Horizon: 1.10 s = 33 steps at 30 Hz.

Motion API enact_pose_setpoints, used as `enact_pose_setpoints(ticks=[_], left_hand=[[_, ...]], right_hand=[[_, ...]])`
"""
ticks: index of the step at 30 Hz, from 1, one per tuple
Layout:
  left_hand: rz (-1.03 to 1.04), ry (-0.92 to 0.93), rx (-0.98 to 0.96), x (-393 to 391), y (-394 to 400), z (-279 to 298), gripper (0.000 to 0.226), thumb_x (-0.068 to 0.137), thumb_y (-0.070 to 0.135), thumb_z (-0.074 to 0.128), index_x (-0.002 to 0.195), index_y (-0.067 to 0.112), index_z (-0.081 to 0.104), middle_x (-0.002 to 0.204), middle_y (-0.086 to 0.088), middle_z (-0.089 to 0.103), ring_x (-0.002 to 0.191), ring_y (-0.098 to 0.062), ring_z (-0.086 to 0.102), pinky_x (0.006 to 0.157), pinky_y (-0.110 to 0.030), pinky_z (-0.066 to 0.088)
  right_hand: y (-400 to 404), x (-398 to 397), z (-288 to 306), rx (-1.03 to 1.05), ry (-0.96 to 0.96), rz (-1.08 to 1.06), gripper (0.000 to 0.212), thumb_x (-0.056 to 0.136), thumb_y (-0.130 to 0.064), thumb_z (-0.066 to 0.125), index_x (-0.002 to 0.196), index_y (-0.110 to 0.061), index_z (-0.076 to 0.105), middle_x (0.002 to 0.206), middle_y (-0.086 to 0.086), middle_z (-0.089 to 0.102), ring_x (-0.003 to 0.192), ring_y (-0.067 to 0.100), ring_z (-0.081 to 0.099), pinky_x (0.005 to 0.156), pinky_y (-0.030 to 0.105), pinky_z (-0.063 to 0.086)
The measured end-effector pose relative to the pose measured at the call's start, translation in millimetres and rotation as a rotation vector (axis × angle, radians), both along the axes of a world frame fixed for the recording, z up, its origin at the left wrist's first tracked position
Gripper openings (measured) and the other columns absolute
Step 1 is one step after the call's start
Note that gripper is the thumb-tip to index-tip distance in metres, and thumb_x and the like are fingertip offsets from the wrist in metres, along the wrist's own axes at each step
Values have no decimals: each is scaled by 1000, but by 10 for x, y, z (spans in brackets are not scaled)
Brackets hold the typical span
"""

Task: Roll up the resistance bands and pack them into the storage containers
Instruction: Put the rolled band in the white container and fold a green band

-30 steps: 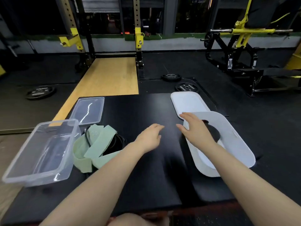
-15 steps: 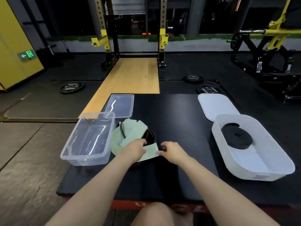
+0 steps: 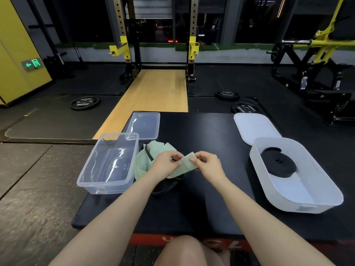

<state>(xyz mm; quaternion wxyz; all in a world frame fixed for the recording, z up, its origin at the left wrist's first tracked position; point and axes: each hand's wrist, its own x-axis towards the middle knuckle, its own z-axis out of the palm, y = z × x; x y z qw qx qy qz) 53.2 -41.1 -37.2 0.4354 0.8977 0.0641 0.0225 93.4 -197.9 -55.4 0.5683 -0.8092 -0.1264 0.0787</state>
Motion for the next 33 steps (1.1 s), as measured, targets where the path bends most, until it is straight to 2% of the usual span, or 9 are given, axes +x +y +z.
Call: enact_pose_setpoints(ticks=[4, 8, 13, 15, 20, 25, 28, 31, 33], left_hand=[[-18, -54, -78, 19, -17, 175, 6, 87, 16, 63, 89, 20, 67, 82, 11, 64, 78, -4, 58, 69, -17, 43], [10, -146, -198, 27, -85, 425, 6, 88, 17, 63, 91, 16, 69, 80, 11, 66, 64, 11, 57, 62, -10, 42], [29, -193, -476, 26, -215, 749, 6, 89, 17, 63, 87, 21, 66, 85, 2, 70, 82, -18, 65, 75, -41, 54], [1, -186, -550, 18, -271, 841, 5, 90, 13, 61, 90, 17, 65, 89, -1, 69, 85, -19, 66, 76, -39, 56], [-33, -162, -686, -21, -417, 1026, 6, 89, 13, 61, 95, 14, 65, 90, -2, 69, 81, -17, 67, 66, -30, 57], [-59, -120, -773, 5, -552, 1199, 7, 90, 15, 61, 95, 15, 65, 90, -1, 71, 81, -16, 70, 69, -32, 58], [-36, -79, -739, 53, -615, 1136, 12, 91, 17, 60, 102, 13, 65, 96, -4, 72, 86, -19, 70, 68, -30, 57], [6, 25, -703, 106, -673, 894, 15, 94, 15, 55, 105, 11, 64, 99, -7, 71, 83, -18, 70, 61, -26, 56], [42, 86, -679, 168, -692, 700, 18, 94, 14, 54, 109, 9, 63, 103, -11, 70, 83, -20, 69, 58, -24, 56]], right_hand=[[-40, 32, 322, 110, -98, -15, 16, 88, -22, 65, 77, -33, 69, 76, -7, 69, 74, 10, 62, 66, 23, 53], [-57, 51, 633, 218, -157, -45, 6, 88, -22, 66, 90, -26, 70, 83, -9, 69, 76, 4, 62, 66, 18, 50], [-129, 15, 875, 431, -49, 8, 13, 89, -11, 65, 101, -13, 66, 89, -2, 73, 83, 10, 70, 68, 21, 55], [-173, -17, 894, 452, -35, 7, 10, 90, -10, 63, 98, -14, 67, 87, -2, 73, 82, 12, 71, 65, 21, 55], [-313, -61, 1079, 477, -76, -43, 10, 90, -9, 62, 89, -16, 69, 87, 1, 72, 79, 14, 70, 58, 24, 55], [-460, -68, 1304, 459, -100, -49, 9, 89, -11, 63, 91, -16, 70, 88, 3, 73, 78, 15, 70, 60, 31, 58], [-542, -22, 1276, 392, -73, -62, 7, 88, -12, 65, 90, -18, 69, 85, 0, 73, 75, 10, 70, 59, 31, 58], [-602, 75, 1041, 274, 7, -93, 8, 87, -13, 67, 95, -12, 69, 90, 7, 73, 76, 19, 70, 62, 39, 60], [-610, 160, 830, 203, 56, -119, 13, 87, -14, 68, 98, -9, 69, 91, 9, 73, 77, 22, 70, 60, 36, 58]])
